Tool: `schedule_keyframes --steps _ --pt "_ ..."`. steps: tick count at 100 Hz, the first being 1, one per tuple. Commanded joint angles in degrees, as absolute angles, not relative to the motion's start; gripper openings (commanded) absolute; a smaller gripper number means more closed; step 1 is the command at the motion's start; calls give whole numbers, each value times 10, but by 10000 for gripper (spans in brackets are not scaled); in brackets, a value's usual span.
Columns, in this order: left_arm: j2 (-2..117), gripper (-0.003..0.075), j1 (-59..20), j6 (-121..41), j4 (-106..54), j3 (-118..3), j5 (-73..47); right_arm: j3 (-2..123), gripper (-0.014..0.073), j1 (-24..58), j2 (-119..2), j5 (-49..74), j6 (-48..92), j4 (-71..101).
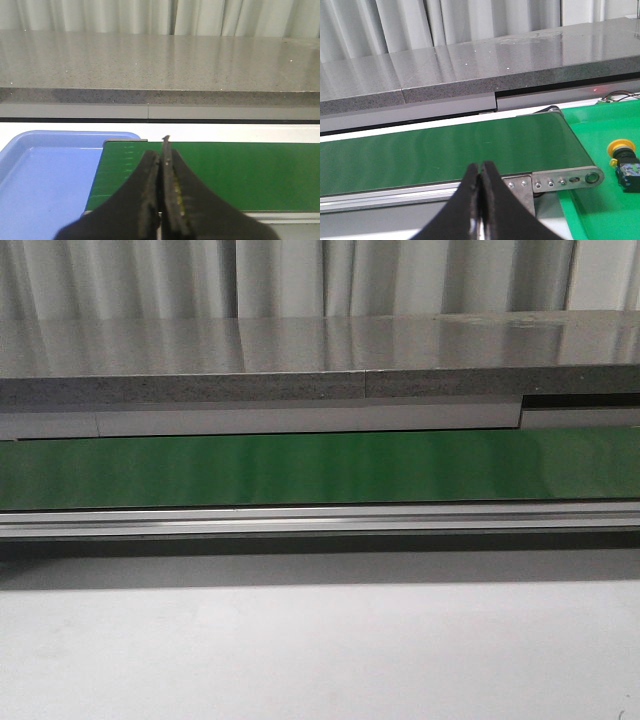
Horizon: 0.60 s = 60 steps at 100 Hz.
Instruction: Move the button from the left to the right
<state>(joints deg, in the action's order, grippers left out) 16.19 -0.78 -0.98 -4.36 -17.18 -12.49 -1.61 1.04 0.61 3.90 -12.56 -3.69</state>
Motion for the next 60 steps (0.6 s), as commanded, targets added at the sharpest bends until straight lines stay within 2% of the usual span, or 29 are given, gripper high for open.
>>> schedule_keyframes --steps 1,43,60 --pt "166 -20 -14 -11 -49 -188 -80 -7 -67 12 18 -7 -123 -43" --pt "166 -20 -14 -11 -42 -186 -76 -7 -67 12 18 -7 -123 -43" --pt "142 -20 -14 -11 -36 -143 -45 -7 -67 12 18 -7 -123 -43"
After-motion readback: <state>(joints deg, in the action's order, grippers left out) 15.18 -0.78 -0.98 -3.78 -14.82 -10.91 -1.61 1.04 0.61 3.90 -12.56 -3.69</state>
